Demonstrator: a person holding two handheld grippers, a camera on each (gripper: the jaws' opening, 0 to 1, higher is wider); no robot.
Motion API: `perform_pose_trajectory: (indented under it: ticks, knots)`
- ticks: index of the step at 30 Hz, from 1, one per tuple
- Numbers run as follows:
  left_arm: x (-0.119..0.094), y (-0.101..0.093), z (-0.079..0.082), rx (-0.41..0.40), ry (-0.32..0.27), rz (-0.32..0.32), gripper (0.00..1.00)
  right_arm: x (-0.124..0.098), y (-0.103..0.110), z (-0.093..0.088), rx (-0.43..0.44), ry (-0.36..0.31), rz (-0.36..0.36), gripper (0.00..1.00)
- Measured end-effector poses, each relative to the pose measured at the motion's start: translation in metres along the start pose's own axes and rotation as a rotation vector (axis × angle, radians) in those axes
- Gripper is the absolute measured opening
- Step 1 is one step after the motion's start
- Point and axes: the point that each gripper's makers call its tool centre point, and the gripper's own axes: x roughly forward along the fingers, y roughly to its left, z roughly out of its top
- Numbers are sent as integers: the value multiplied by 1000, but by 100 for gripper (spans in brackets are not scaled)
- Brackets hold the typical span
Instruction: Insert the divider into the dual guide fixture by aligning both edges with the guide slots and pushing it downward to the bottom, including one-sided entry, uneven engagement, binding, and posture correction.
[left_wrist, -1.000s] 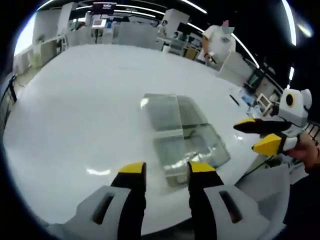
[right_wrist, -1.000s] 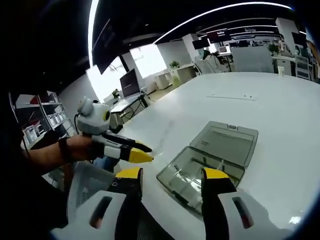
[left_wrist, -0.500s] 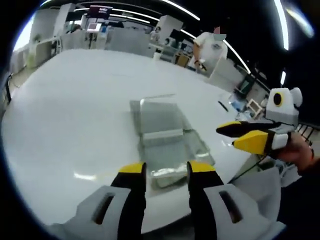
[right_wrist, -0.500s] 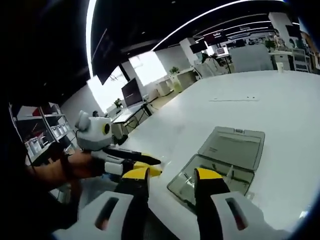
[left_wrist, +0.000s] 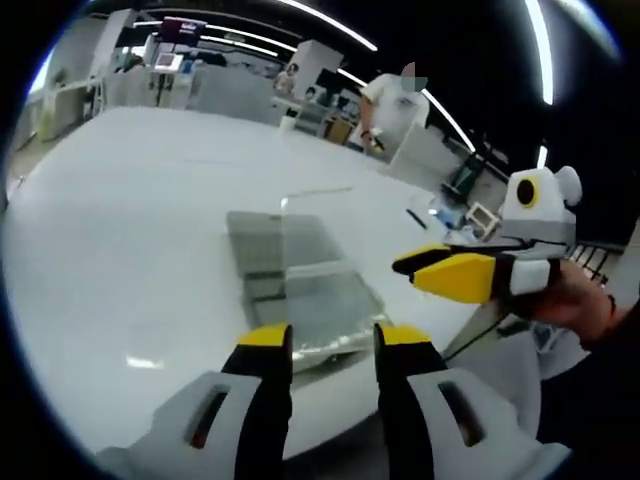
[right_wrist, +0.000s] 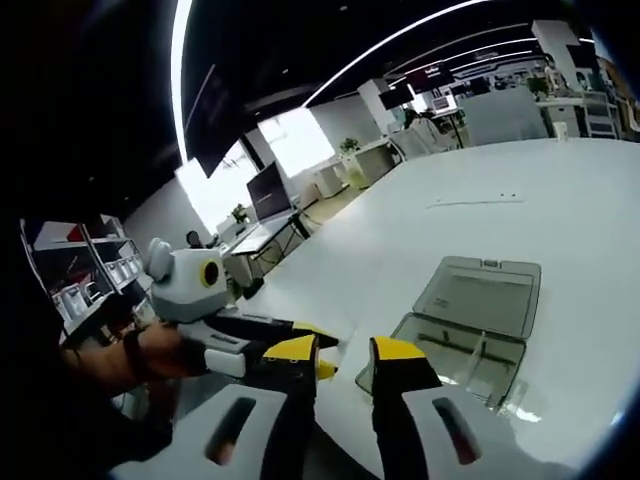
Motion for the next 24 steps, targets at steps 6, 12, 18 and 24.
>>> perform_pose_trajectory:
  ticks: [6, 12, 18, 24]
  knots:
    - [-3, -10, 2, 10, -25, -61, 31, 4, -1, 1, 23, -9, -44, 12]
    - [0, -17, 6, 26, -45, -94, 31, 6, -4, 3, 54, -12, -60, 7]
    - [7, -25, 7, 43, -48, -122, 31, 3, -11, 5, 88, -27, -75, 6]
    - [11, -36, 5, 46, -51, -151, 31, 0, -15, 5, 123, -27, -77, 3]
